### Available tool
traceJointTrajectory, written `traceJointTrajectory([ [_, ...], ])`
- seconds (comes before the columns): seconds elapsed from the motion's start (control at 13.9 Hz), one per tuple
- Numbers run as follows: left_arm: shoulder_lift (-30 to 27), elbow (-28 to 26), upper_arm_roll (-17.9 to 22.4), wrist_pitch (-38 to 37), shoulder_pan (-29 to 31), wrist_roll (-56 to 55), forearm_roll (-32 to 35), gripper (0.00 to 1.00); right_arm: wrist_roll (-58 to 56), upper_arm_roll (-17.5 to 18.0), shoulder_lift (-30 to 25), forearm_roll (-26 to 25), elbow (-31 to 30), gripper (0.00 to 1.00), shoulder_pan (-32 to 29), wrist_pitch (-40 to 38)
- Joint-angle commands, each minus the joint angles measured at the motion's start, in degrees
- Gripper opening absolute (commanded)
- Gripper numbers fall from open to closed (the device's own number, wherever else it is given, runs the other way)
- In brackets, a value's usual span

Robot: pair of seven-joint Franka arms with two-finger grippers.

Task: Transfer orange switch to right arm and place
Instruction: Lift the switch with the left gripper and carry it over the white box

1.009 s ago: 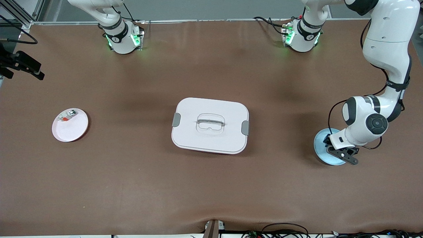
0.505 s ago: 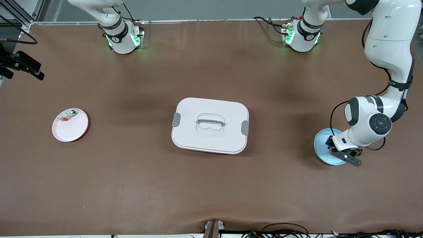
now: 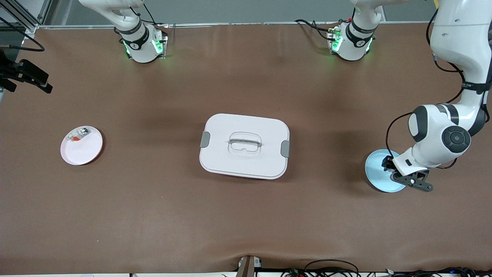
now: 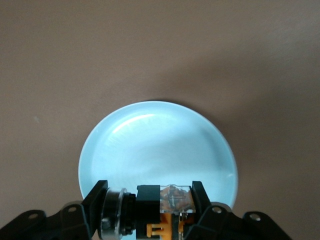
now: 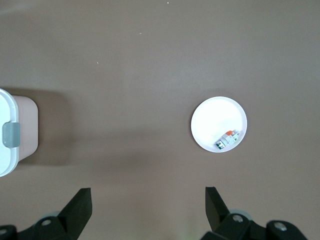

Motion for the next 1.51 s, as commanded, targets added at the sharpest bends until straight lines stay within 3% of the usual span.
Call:
traceJointTrajectory([
  [0.0,-4.3,2.2,-3.0,-8.3,-0.1,-8.4,-0.8,0.49,-0.5,0.3,-1.1,-0.1,-1.1,1.0,-0.4,0.6],
  [0.22,-4.4,9.4,-7.3,-20.2,-0.1,-17.1,-1.1,0.49,-0.5,0.3,-1.1,-0.1,-1.0,1.0,-0.4,0.6],
  [0.43,-4.5,13.7,-11.9,-26.0,-0.1,-25.9,-1.2,0.49,-0.5,0.3,-1.1,-0.1,-0.9,1.0,-0.4,0.6],
  [0.79,-7.5,14.6,-21.0,-26.6,0.0,-41.4,-1.6,0.49,-0.5,0.4,-1.1,-0.1,-0.9,1.0,-0.1,0.7],
  [1.44,-8.8,22.4,-36.3,-27.7,-0.6,-63.6,-8.8,0.49,-0.4,0.5,-0.9,-0.8,-0.4,1.0,0.0,1.2],
])
